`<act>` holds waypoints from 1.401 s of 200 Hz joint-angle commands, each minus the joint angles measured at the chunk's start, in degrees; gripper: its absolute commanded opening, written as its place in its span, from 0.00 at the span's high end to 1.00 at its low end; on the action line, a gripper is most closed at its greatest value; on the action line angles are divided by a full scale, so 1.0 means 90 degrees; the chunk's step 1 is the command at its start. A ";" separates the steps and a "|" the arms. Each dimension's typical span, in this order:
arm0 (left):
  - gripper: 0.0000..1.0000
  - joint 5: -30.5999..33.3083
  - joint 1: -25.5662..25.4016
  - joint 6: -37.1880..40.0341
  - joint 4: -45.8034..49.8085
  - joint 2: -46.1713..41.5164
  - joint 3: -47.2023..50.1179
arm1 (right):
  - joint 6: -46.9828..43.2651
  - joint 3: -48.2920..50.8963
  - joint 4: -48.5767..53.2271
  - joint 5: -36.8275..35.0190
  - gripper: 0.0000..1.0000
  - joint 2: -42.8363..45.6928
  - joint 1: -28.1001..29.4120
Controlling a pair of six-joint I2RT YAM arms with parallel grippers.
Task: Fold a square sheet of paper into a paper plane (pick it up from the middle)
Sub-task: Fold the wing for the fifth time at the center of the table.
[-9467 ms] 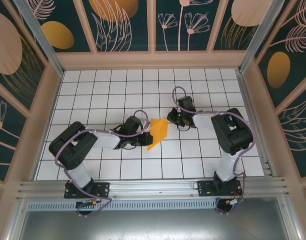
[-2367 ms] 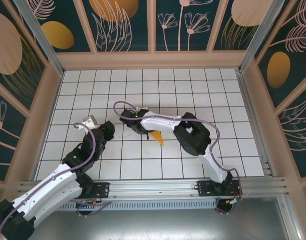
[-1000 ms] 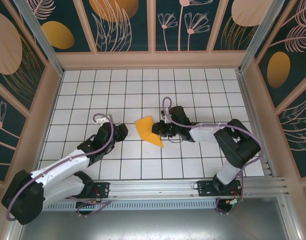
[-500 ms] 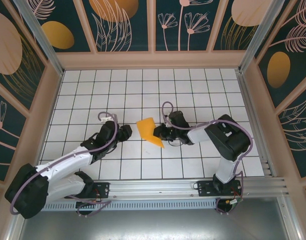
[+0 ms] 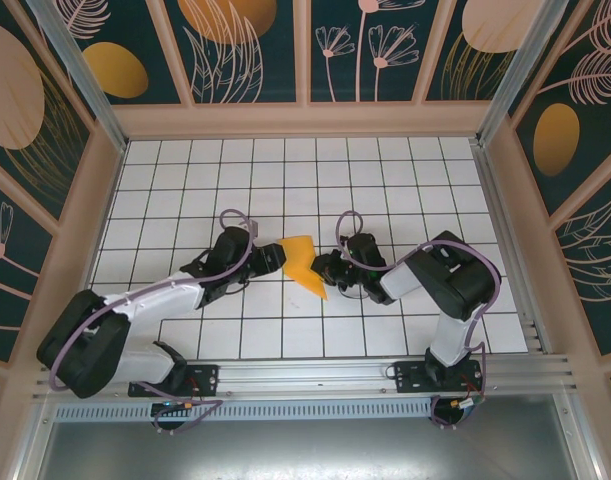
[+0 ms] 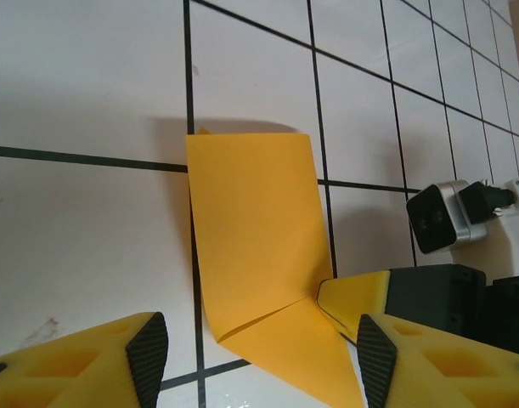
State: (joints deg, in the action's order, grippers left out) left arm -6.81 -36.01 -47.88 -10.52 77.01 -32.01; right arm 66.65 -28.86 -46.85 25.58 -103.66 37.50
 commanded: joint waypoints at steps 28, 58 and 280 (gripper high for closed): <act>0.36 -0.0635 0.0122 -0.0217 -0.0439 0.0469 -0.0232 | 0.0161 0.0072 0.0603 -0.0323 0.84 -0.0194 0.0043; 0.35 -0.0892 0.0256 -0.0343 -0.0588 0.0610 -0.0242 | 0.0183 0.0091 0.0573 -0.0318 0.84 -0.0248 0.0053; 0.38 -0.1735 0.0468 -0.1077 -0.1607 0.1846 -0.0242 | 0.0340 0.0072 0.0665 -0.0282 0.84 -0.0470 0.0043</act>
State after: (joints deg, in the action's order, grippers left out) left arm -20.62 -32.14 -56.71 -22.00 92.47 -33.34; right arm 69.58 -28.86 -47.46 25.17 -104.05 37.50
